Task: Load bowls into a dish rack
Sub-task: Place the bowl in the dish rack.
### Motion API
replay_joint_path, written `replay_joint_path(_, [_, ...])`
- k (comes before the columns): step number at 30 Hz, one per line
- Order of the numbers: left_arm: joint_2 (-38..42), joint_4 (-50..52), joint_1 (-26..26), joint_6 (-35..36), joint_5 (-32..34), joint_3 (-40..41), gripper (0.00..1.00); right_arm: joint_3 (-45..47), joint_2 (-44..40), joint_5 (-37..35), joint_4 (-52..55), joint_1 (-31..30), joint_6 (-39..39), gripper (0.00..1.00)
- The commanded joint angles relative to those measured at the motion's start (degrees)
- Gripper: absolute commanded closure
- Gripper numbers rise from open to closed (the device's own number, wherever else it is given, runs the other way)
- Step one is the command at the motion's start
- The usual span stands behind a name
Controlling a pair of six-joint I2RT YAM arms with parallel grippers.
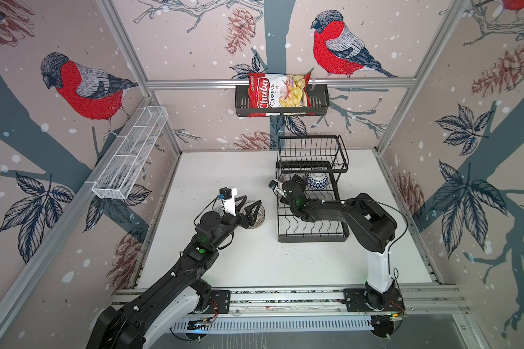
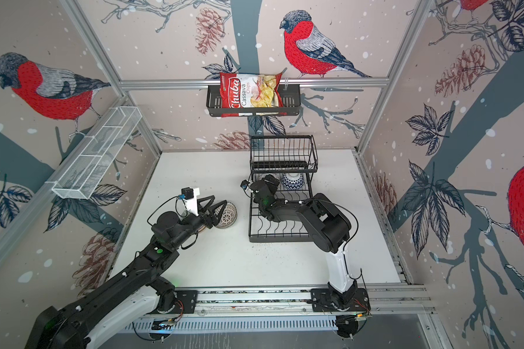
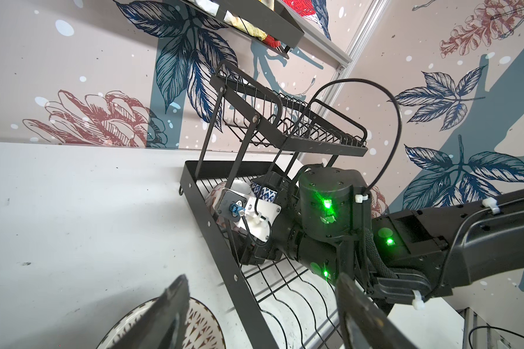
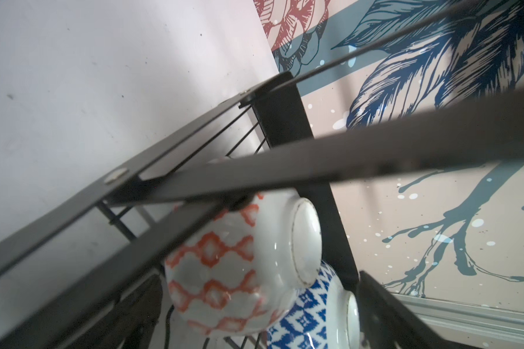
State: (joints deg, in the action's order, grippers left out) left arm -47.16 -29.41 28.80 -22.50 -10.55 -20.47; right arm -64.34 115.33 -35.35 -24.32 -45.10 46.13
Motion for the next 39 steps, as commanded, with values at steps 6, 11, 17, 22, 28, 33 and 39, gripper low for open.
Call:
replay_joint_path(6, [0.44, 0.14, -0.05, 0.40, -0.09, -0.01, 0.25, -1.31, 1.11, -1.16, -2.77, -0.09, -1.40, 0.00])
replay_joint_path(11, [0.61, 0.43, -0.09, 0.44, -0.15, 0.09, 0.25, -2.21, 2.77, -3.69, -5.08, 0.45, -0.66, 0.00])
replay_joint_path(17, [0.84, 0.43, 0.00, 0.46, 0.22, 0.19, 0.25, -2.95, 3.68, -4.37, -6.71, 1.07, -0.93, 0.01])
replay_joint_path(22, [0.88, 0.48, -0.06, 0.45, 0.26, 0.23, 0.25, -3.13, 3.79, -4.24, -7.43, 1.18, -1.48, 0.00])
replay_joint_path(28, [1.34, 0.83, -0.05, 0.53, 0.39, 0.22, 0.25, -3.47, 4.68, -6.72, -11.13, 1.08, -0.02, 0.00])
replay_joint_path(33, [1.63, 1.19, -0.01, 0.44, 0.61, 0.27, 0.25, -3.21, 5.12, -8.05, -14.03, 0.85, 1.10, 0.00])
replay_joint_path(39, [1.71, 1.33, -0.05, 0.42, 0.87, 0.25, 0.25, -0.32, 1.16, -4.41, -12.84, -0.20, -1.64, 0.00])
